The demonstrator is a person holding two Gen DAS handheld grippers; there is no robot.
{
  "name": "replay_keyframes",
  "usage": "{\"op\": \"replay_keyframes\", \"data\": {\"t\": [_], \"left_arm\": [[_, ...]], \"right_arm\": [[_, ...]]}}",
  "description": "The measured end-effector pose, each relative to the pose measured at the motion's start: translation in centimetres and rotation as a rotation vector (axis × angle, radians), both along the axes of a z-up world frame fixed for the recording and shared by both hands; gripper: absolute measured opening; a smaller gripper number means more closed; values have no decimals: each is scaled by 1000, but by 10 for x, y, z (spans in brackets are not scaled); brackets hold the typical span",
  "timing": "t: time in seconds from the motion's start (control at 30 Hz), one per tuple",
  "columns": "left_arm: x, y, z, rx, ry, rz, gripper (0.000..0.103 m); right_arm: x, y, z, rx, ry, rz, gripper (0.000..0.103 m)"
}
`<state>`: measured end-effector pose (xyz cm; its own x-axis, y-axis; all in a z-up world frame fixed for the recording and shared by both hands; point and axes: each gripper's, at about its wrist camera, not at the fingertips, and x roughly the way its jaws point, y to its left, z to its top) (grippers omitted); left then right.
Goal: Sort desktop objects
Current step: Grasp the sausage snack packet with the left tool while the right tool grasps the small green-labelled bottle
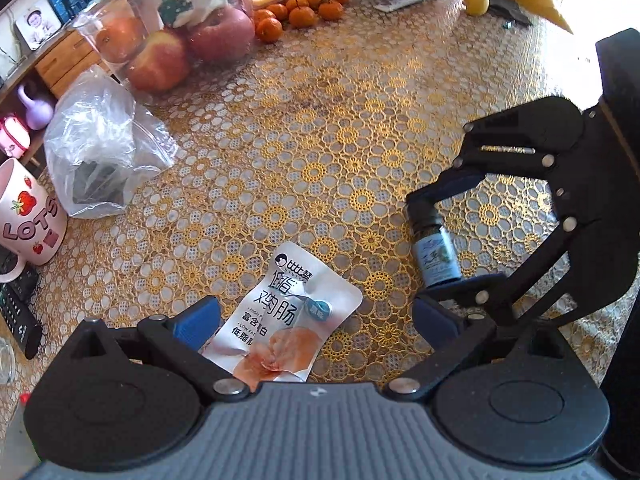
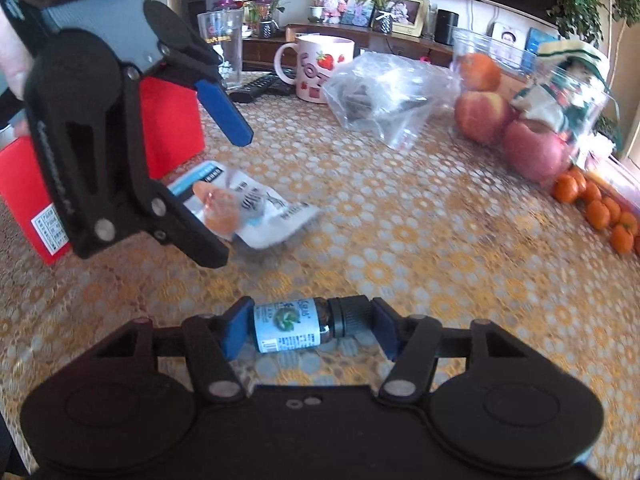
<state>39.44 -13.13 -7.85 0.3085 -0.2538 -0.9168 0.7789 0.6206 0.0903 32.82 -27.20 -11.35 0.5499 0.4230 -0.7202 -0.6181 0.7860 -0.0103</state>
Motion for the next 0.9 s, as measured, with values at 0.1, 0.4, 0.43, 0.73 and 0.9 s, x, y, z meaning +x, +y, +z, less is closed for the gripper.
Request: {"op": "replay_keyframes", "data": {"t": [0.1,0.4,0.43,0.73,0.9], "left_arm": [[6,-9,-18,88,20,-29,103],[24,7,-43,56,159,49,103],[26,9,-43,48,170,62,102],[25,9,-27,28,154,111,67],[19,12,-16,15,122,150,46]], "right_arm": [[-3,-9,1,-3,4,-12,62],[0,-19,1,18,12,-32,62],[0,-19,1,20,12,-33,62],[-2,-20,1,27,13,-54,62],[-8,-21,6,19,10,-71,62]]}}
